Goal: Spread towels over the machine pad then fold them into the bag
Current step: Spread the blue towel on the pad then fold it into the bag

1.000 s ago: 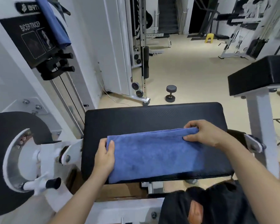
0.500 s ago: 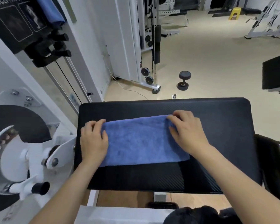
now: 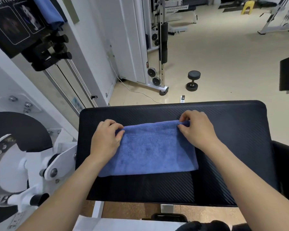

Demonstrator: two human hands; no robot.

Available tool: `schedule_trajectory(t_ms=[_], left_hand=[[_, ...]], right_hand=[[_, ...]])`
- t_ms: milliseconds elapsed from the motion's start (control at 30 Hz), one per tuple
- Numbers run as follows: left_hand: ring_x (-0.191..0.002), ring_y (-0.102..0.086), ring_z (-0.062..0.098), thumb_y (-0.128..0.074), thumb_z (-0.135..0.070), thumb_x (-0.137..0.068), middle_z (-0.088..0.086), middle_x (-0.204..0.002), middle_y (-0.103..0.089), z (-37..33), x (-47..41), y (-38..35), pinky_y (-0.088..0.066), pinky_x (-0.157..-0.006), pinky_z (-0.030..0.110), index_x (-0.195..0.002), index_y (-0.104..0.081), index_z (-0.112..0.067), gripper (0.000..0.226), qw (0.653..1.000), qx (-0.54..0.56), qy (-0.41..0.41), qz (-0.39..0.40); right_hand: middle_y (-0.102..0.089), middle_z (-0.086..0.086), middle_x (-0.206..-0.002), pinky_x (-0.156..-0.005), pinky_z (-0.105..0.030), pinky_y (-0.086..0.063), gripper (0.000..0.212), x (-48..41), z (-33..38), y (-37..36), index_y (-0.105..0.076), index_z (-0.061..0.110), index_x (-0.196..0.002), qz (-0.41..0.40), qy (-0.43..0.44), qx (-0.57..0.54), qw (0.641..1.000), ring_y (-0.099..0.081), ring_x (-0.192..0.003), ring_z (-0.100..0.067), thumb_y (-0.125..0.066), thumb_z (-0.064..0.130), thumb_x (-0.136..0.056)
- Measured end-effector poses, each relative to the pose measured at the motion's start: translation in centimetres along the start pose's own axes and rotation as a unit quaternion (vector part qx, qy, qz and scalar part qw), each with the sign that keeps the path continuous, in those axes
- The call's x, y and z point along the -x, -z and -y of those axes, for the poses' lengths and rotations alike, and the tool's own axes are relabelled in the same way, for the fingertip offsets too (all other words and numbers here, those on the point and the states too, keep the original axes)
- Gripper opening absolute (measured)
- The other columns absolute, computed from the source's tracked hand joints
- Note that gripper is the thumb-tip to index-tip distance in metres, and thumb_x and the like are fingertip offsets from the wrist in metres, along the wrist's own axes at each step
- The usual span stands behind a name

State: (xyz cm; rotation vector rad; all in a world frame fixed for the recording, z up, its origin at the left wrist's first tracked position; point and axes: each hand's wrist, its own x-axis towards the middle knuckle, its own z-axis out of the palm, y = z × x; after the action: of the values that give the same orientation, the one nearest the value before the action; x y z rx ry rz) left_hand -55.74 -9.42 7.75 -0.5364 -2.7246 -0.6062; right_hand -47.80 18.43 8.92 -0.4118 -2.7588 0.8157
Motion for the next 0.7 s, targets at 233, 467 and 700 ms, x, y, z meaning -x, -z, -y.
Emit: schedule_trajectory(t_ms=[233,467,700], left_hand=[[-0.093,-0.054,0.019,-0.065,-0.014,-0.089,0.001,-0.107,-0.055,-0.7,0.5,-0.6,-0.049,-0.067,0.036,-0.106,-0.066,-0.015,0.017,0.999,0.007,0.013,-0.031],[-0.108,-0.053,0.030,-0.058,-0.030,-0.088,0.012,-0.124,-0.056,-2.9,6.6,-3.8,-0.048,-0.086,0.048,-0.120,-0.058,-0.019,0.034,0.982,-0.059,-0.176,-0.020],[-0.140,-0.032,0.024,-0.034,-0.052,-0.094,0.006,-0.156,-0.032,1.0,8.7,-3.9,-0.028,-0.110,0.049,-0.148,-0.035,-0.026,0.060,0.984,-0.132,-0.097,0.065]], right_hand=[[-0.052,-0.002,-0.110,-0.069,-0.029,-0.038,0.023,1.1,0.0,-1.5,-0.060,0.015,-0.113,-0.149,0.040,0.003,0.988,-0.049,-0.096,-0.021,-0.060,0.015,-0.090],[-0.053,-0.015,-0.135,-0.081,-0.043,-0.050,0.038,5.7,-0.2,-4.9,-0.060,0.012,-0.127,-0.064,0.321,0.169,0.930,-0.056,-0.112,-0.035,-0.057,0.024,-0.091],[-0.017,0.001,-0.163,-0.118,-0.040,-0.018,0.060,6.2,-3.0,-5.3,-0.022,0.032,-0.154,0.062,0.272,0.273,0.920,-0.019,-0.149,-0.017,-0.031,0.054,-0.099]])
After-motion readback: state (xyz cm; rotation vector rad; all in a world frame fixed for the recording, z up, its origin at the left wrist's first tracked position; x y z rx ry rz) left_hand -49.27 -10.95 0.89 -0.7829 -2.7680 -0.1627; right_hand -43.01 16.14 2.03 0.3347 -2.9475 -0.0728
